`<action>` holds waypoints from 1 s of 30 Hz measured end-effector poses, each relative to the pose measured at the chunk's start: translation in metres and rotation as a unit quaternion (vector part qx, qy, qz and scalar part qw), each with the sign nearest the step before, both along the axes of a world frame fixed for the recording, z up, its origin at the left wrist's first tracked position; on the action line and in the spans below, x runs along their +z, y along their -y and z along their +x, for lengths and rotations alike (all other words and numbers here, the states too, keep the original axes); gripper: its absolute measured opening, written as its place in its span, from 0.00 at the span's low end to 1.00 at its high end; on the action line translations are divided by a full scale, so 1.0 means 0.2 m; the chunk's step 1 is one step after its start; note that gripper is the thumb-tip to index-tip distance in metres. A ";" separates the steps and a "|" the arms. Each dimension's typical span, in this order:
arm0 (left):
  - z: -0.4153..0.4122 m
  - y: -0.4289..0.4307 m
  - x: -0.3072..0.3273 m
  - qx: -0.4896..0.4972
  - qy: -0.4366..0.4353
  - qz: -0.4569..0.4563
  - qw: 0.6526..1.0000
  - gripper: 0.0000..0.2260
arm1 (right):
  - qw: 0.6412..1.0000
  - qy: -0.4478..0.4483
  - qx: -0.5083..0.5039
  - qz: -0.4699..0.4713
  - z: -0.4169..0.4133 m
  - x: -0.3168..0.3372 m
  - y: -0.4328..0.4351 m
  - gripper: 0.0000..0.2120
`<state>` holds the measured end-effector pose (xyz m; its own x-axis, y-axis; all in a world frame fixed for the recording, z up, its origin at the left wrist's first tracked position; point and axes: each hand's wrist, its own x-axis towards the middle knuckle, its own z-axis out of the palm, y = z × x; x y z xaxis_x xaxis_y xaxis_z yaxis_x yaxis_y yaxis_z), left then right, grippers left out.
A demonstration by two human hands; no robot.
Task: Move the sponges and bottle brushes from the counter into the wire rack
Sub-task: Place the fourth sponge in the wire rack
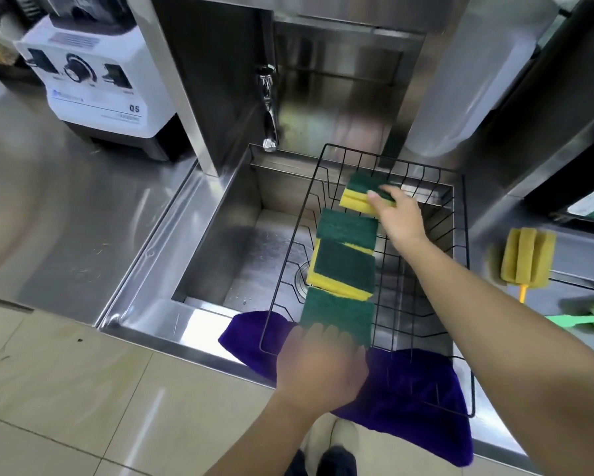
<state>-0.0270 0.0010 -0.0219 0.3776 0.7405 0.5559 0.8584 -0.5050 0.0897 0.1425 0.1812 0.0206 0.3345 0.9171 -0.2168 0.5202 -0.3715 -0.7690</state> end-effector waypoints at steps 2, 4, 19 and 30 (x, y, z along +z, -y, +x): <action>0.00 0.00 0.00 -0.002 0.001 -0.002 1.000 0.15 | 0.999 -0.032 -0.043 -0.001 0.03 0.00 -0.01 0.18; 0.00 0.00 0.00 -0.004 0.000 -0.002 1.000 0.15 | 0.996 -0.059 -0.070 0.002 0.04 -0.01 -0.01 0.15; 0.00 0.00 0.01 -0.011 -0.004 -0.009 1.000 0.15 | 0.997 -0.058 -0.045 -0.010 -0.04 -0.08 -0.07 0.13; -0.01 0.00 0.01 -0.012 -0.009 -0.014 1.000 0.15 | 0.995 0.017 0.053 -0.083 0.04 -0.08 -0.08 0.19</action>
<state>-0.0280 0.0017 -0.0195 0.4050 0.7465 0.5279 0.8476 -0.5231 0.0895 0.1511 0.1964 0.0052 0.2474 0.8998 -0.3594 0.5872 -0.4343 -0.6830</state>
